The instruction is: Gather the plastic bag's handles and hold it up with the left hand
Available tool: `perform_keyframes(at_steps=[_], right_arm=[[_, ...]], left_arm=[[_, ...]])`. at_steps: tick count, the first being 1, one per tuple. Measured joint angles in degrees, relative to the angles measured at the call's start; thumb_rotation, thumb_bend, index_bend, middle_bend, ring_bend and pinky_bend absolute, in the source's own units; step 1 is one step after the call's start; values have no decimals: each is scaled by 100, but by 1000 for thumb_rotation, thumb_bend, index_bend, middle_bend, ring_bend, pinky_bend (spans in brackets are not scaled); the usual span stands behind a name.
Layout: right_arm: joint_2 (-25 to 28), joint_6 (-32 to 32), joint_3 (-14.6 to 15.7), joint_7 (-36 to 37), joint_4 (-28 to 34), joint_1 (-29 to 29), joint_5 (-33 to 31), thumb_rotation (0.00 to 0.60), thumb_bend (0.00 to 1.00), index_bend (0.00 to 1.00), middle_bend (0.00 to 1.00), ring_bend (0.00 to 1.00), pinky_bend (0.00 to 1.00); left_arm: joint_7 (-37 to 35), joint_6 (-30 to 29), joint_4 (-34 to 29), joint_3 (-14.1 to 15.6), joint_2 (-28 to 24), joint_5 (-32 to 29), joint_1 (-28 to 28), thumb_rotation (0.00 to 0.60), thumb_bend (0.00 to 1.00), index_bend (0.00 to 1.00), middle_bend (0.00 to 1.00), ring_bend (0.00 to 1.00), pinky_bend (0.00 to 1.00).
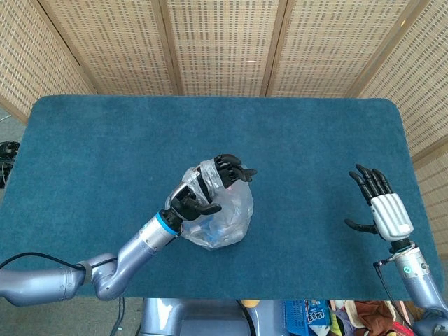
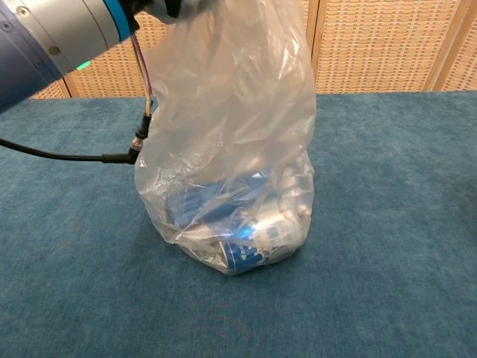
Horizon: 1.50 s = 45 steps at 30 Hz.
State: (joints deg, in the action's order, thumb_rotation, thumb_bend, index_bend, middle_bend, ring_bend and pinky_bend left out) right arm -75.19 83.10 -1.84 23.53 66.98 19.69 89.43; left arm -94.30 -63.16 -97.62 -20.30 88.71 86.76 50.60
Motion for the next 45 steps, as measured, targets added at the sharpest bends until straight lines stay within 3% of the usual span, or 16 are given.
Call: perform_keyframes(at_steps=[13, 20, 23, 25, 31, 34, 45], right_arm=[[-20, 118, -124, -369, 252, -293, -271, 600, 0, 0, 0, 0, 0], [-19, 60, -178, -504, 414, -428, -425, 600, 0, 0, 0, 0, 0], [21, 59, -182, -679, 541, -477, -457, 600, 0, 0, 0, 0, 0], [79, 49, -188, -826, 695, -511, -485, 600, 0, 0, 0, 0, 0], [284, 137, -248, -1127, 1113, -618, -495, 600, 0, 0, 0, 0, 0], [339, 185, -272, -1160, 1204, -656, -452, 600, 0, 0, 0, 0, 0], [494, 242, -319, -1160, 1423, -751, -395, 600, 0, 0, 0, 0, 0]], left_arm=[[-390, -93, -164, -169, -612, -159, -173, 600, 50, 488, 728, 654, 542], [-363, 83, -124, -172, -1007, -160, -189, 600, 97, 658, 844, 783, 761], [-263, 168, -96, -148, -1156, -137, -177, 600, 159, 746, 896, 838, 880], [-223, 243, -101, -134, -1300, -115, -165, 600, 297, 811, 931, 867, 932], [56, 526, -288, -104, -1879, -50, -117, 600, 682, 943, 998, 937, 999], [326, 711, -473, -102, -2247, -45, -89, 600, 800, 969, 1000, 955, 1000], [1341, 1328, -1266, -220, -3564, -260, 6, 600, 832, 973, 1000, 962, 1000]])
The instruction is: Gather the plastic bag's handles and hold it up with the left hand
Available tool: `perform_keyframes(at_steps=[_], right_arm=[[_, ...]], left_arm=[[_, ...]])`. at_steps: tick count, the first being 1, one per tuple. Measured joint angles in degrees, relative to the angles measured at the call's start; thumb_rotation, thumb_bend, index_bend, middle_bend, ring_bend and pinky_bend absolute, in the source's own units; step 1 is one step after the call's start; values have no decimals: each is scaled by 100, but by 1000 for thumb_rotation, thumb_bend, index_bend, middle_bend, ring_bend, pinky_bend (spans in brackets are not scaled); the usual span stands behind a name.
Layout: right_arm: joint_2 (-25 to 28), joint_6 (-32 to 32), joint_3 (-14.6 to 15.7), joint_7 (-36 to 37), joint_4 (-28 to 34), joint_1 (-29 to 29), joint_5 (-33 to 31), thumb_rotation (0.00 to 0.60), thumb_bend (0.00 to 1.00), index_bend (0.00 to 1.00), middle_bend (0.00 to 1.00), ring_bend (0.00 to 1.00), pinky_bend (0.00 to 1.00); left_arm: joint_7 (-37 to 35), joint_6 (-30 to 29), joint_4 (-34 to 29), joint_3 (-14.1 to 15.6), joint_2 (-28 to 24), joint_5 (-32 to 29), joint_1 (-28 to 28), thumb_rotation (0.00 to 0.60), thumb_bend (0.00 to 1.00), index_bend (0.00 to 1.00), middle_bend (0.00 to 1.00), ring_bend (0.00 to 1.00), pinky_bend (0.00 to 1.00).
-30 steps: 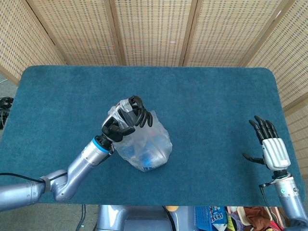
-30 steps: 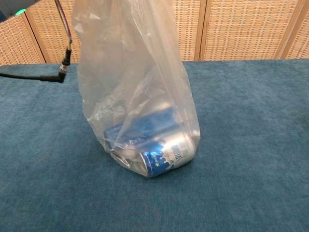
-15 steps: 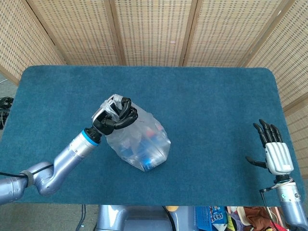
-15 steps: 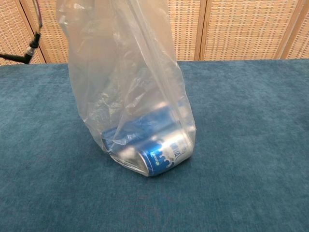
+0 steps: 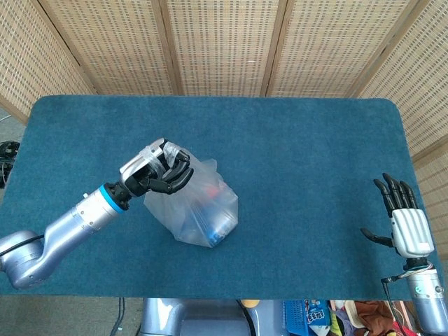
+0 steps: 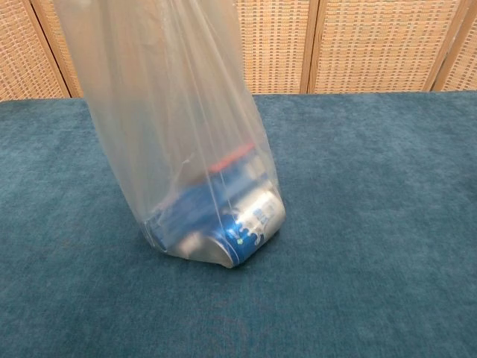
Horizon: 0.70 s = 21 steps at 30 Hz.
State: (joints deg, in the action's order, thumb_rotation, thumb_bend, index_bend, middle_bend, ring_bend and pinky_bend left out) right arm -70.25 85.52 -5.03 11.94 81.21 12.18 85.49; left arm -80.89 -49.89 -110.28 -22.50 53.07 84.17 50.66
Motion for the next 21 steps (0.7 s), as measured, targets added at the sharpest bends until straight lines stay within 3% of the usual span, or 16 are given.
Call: perform_keyframes(at_steps=[4, 21], right_arm=[[65, 43, -23, 20, 85, -38, 31, 600, 0, 0, 0, 0, 0], [257, 93, -44, -155, 344, -158, 80, 600, 0, 0, 0, 0, 0]], left_arm=[[307, 65, -299, -156, -338, -322, 0, 600, 831, 973, 1000, 962, 1000], [918, 59, -774, -575, -900, -1014, -154, 600, 832, 972, 1000, 962, 1000]])
